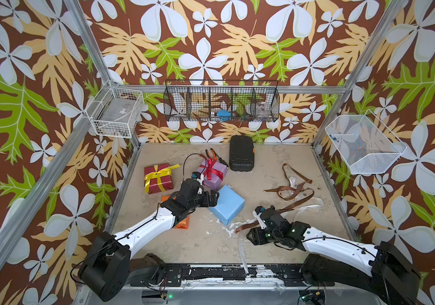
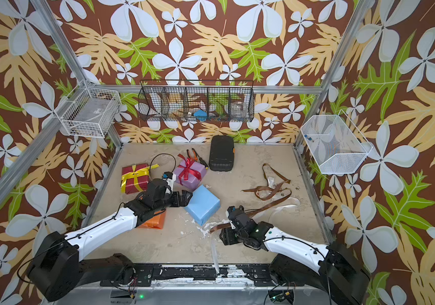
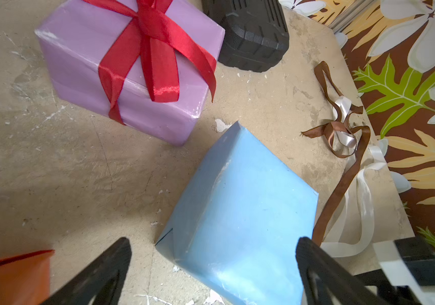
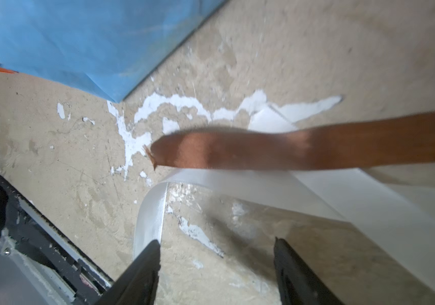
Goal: Untie the ribbon bows on the gift boxes
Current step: Move the ribbon to the center of the board.
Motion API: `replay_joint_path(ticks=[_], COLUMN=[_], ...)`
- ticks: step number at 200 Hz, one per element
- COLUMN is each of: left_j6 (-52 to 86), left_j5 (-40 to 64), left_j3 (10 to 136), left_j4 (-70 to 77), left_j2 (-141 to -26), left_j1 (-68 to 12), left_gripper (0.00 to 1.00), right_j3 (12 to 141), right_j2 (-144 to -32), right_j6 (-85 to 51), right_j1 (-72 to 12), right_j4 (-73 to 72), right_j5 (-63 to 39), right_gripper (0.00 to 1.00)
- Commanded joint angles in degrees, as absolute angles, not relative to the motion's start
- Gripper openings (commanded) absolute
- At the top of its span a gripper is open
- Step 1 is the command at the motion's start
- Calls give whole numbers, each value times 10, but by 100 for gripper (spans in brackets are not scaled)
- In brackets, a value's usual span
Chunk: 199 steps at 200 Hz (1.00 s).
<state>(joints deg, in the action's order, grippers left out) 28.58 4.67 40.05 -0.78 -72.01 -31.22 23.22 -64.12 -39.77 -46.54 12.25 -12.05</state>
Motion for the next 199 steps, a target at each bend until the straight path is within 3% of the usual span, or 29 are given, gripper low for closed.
replay_joint_path(ticks=[1, 36, 59, 74, 83, 135, 164, 180, 199], left_j6=[280, 282, 285, 284, 285, 292, 291, 299, 316], left_j5=[58, 63, 49, 37, 29, 7, 1, 3, 43], left_j3=[399, 391, 382, 379, 378, 362, 359, 359, 346], left_j4=[1, 3, 6, 5, 4, -1, -5, -9, 2], left_j2=[-717, -712, -696, -683, -677, -647, -638, -641, -640], left_j1=[-311, -311, -311, -311, -311, -311, -311, -311, -310], left_gripper=[100, 100, 100, 100, 100, 100, 100, 100, 100], right_j3=[225, 247, 242, 246, 257, 370, 503, 545, 532], right_j2=[-653, -686, -715, -723, -730, -883, -990, -992, -941], right_j6=[-434, -417, -409, -394, -384, -373, -347, -316, -293], right_j1=[-467, -424, -329, -280, -243, -16, 26, 22, 14], right_j4=[61, 15, -48, -82, -92, -174, -104, -60, -40], right_j5=[-105, 21, 31, 50, 44, -49, -106, -106, -97], right_gripper=[70, 64, 37, 24, 22, 19, 19, 29, 49])
